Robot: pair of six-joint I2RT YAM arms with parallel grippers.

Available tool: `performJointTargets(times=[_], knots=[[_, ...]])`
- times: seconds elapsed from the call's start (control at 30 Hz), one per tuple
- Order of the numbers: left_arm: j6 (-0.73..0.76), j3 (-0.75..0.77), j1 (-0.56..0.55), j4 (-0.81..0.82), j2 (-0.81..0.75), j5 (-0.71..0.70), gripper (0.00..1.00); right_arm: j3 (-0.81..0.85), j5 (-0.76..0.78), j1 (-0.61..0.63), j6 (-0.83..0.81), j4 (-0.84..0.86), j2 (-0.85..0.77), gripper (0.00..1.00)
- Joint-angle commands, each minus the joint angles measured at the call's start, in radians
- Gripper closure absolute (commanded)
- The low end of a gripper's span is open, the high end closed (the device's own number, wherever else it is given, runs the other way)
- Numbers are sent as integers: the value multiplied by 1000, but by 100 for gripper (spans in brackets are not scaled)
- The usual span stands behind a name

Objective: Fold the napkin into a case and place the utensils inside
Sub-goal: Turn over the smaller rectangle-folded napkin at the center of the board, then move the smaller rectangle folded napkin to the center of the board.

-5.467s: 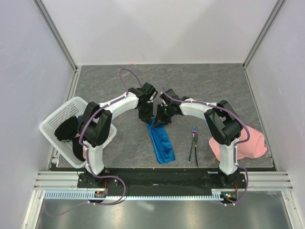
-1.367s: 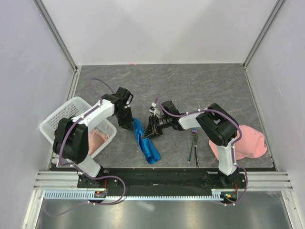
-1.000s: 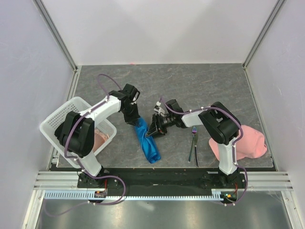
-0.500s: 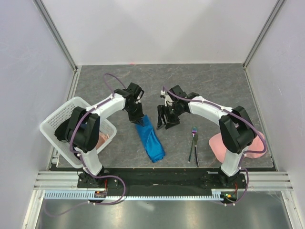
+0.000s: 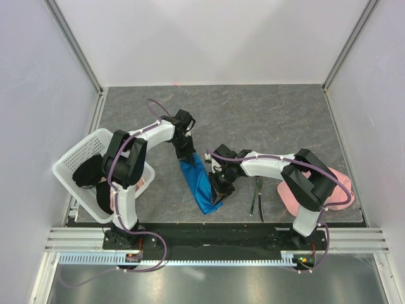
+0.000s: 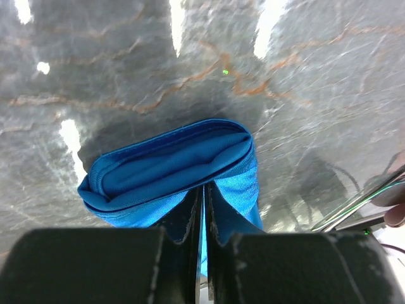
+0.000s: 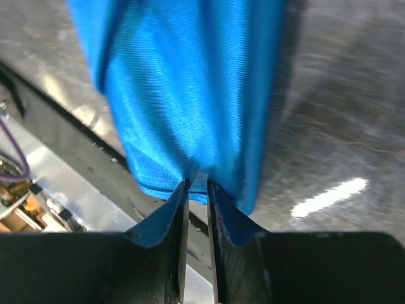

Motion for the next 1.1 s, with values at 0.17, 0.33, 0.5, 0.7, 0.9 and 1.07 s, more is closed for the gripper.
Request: performJointTargets(times=[0.17,0.33,0.5,0.7,0.9,1.07], knots=[[20,70,6,-13,-43,-20,91,80,81,6,-13,-46,-60,75],[29,92,10,-79,-136,-21,88,197,89,58,-21,-132,-69,72],[21,64,72,-113,-219,-20,87,254,101,140,-2,-117,-9,71],[29,8,177,-140,-331,-20,87,241,116,202,5,-70,44,71],[23,-86,222,-156,-428,-14,87,171,121,231,40,-7,77,72],[4,-126,222,-166,-481,-17,87,85,214,222,85,10,60,73]])
